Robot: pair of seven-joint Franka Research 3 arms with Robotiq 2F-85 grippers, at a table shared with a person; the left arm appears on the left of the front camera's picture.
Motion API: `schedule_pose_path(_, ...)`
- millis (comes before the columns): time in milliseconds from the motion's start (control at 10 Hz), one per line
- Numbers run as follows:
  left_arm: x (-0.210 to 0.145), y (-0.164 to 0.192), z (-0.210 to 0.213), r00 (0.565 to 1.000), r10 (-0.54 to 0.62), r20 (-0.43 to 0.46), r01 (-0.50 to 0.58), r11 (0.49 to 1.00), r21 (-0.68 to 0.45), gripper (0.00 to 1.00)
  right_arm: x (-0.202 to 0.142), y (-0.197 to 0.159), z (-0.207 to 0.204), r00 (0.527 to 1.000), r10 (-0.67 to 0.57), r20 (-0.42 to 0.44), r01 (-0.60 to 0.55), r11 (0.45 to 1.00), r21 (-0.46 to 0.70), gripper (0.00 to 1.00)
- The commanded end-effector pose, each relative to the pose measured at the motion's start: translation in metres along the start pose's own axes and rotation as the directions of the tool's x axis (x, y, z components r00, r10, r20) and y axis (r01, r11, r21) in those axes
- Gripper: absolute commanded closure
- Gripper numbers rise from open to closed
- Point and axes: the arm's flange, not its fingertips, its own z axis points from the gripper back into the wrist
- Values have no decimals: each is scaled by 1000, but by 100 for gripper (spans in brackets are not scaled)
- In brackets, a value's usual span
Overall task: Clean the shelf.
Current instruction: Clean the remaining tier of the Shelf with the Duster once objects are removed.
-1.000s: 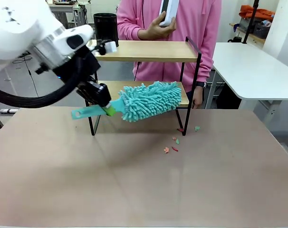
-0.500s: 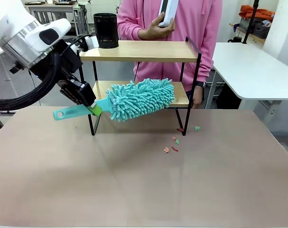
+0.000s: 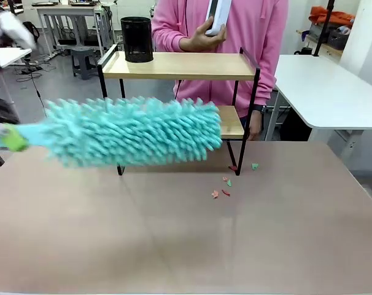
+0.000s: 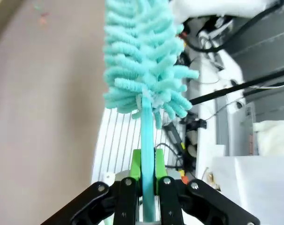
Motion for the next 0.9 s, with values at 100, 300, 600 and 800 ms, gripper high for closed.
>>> schedule_pose_path(100,-72,-18,75,897,-2,442,-73,986,153,88,2,0,-3,1000,26,17,-26,999,22,0)
schedule_pose_path(300,-128,-18,105,680,60,730,-280,943,183,88,2,0,-3,1000,26,17,-26,999,22,0)
schedule_pose_path(600,-185,25,124,342,250,906,-484,873,-58,88,2,0,-3,1000,26,17,-26,999,22,0)
schedule_pose_path(800,-191,65,124,133,445,885,-752,627,-203,88,2,0,-3,1000,26,17,-26,999,22,0)
